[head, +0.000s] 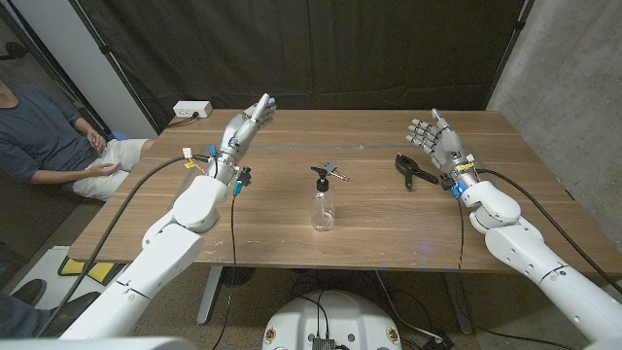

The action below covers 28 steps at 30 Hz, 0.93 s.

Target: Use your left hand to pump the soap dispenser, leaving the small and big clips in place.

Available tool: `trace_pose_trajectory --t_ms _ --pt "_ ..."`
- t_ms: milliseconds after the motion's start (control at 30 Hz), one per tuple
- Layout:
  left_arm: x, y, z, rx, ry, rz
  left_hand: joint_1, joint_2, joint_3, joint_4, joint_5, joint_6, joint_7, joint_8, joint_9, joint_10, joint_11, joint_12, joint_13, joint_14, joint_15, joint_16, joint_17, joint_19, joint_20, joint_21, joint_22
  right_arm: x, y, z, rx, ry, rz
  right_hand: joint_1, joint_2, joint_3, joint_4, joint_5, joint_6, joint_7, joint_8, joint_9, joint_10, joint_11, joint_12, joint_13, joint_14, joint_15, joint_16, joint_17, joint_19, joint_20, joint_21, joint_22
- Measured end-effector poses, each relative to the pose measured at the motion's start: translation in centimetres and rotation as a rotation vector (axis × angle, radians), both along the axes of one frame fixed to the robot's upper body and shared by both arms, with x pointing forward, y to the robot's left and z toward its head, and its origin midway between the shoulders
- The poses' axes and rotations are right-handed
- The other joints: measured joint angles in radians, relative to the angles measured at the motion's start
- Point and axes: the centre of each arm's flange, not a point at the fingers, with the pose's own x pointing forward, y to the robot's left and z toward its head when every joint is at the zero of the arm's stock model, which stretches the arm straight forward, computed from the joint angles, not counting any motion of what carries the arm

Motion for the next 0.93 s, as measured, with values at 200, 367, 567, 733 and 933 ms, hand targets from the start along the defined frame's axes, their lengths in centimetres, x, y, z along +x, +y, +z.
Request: trace_pose_trajectory --t_ms 200,367,567,733,933 --pt "1.7 0.6 -1.7 -0.061 0.053 -0.057 0.000 0.000 -0.007 -0.001 0.000 0.000 0.000 0.000 0.000 -0.010 0.000 0.000 0.000 -0.007 -0.004 0.000 0.000 -0.012 0.001 -0.004 0.000 -0.1 0.2 -0.1 0.002 -0.002 0.007 0.000 0.000 0.000 0.000 0.000 0.000 0.000 0.000 0.000 0.000 0.000 0.000 0.000 0.000 0.000 0.000 0.000 0.000 0.000 0.000 0.000" --pt "2.6 1.0 -2.5 -0.079 0.072 -0.080 -0.001 -0.002 -0.008 0.000 0.000 0.000 0.000 0.000 0.000 -0.015 -0.005 0.000 0.000 -0.014 -0.001 0.000 0.000 -0.026 -0.005 -0.004 0.000 -0.3 0.2 -0.6 0.008 0.004 -0.002 0.000 0.000 0.000 0.000 0.000 0.000 0.000 0.000 0.000 0.004 -0.005 0.000 0.000 0.000 0.000 0.000 0.000 0.000 0.000 0.000 0.000" --pt "3.3 1.4 -2.9 -0.087 0.080 -0.119 -0.004 -0.004 -0.008 0.000 0.000 0.000 0.000 0.005 0.000 -0.019 -0.001 0.001 0.000 -0.018 -0.004 0.000 0.000 -0.026 -0.005 -0.004 0.000 -1.0 0.3 -1.3 0.011 0.009 -0.024 0.000 0.000 0.000 0.000 0.000 0.005 -0.005 0.000 0.000 0.012 -0.013 0.000 0.000 0.005 -0.005 0.000 0.000 0.004 -0.004 0.000 0.000" --pt "3.9 1.8 -3.0 -0.081 0.086 -0.132 -0.004 -0.004 -0.008 0.000 0.000 0.000 0.000 0.008 0.000 -0.019 -0.001 0.004 0.000 -0.018 -0.004 0.000 0.000 -0.026 -0.005 -0.004 0.000 -1.4 0.5 -1.7 0.016 0.016 -0.046 0.000 0.000 0.000 0.000 0.000 0.005 -0.005 0.000 0.000 0.012 -0.013 0.000 0.000 0.005 -0.005 0.000 0.000 0.006 -0.006 0.000 0.000" --pt "4.2 1.9 -2.8 -0.077 0.082 -0.149 -0.017 -0.007 -0.011 0.003 0.000 0.000 0.000 0.008 0.000 -0.019 -0.001 0.008 0.000 -0.018 -0.004 0.006 0.000 -0.026 -0.005 -0.004 0.000 -1.4 0.8 -1.9 0.020 0.022 -0.059 0.000 0.000 -0.003 -0.003 0.000 0.005 -0.005 0.000 0.000 0.012 -0.013 0.000 0.000 0.005 -0.005 0.000 0.000 0.006 -0.005 0.000 0.001"
